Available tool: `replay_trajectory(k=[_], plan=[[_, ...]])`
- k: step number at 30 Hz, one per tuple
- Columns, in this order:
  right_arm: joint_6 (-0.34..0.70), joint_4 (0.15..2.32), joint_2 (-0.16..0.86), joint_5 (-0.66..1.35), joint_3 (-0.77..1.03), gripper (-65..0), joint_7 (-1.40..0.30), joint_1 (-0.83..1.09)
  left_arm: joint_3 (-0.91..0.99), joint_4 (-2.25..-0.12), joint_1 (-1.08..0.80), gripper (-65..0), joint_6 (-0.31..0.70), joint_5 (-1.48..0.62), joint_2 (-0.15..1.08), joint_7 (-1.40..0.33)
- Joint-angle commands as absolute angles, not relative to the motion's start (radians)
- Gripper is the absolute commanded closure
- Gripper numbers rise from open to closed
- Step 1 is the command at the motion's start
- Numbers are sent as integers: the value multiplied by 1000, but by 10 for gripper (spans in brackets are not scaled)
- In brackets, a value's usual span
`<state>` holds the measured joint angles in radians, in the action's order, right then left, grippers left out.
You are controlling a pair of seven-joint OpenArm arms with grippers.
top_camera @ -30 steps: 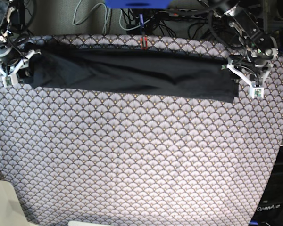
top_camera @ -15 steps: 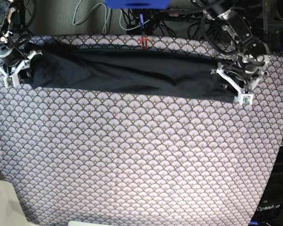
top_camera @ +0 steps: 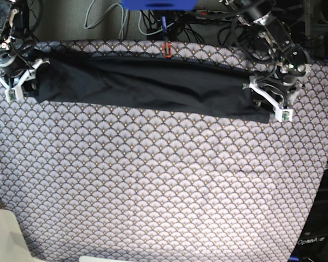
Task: Fold the T-shirt properly
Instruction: 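Hold both ends of the folded strip and push them inward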
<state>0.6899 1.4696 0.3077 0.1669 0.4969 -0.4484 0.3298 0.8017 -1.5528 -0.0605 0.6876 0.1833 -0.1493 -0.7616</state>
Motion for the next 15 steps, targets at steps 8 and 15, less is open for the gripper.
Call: replay_trajectory(k=[8, 15], plan=[[698, 1481, 317, 176, 496, -208, -449, 329, 786, -1534, -127, -363, 698, 220, -157, -819], [698, 1481, 317, 176, 496, -208, -449, 328, 745, -1534, -177, -362, 698, 219, -157, -839]])
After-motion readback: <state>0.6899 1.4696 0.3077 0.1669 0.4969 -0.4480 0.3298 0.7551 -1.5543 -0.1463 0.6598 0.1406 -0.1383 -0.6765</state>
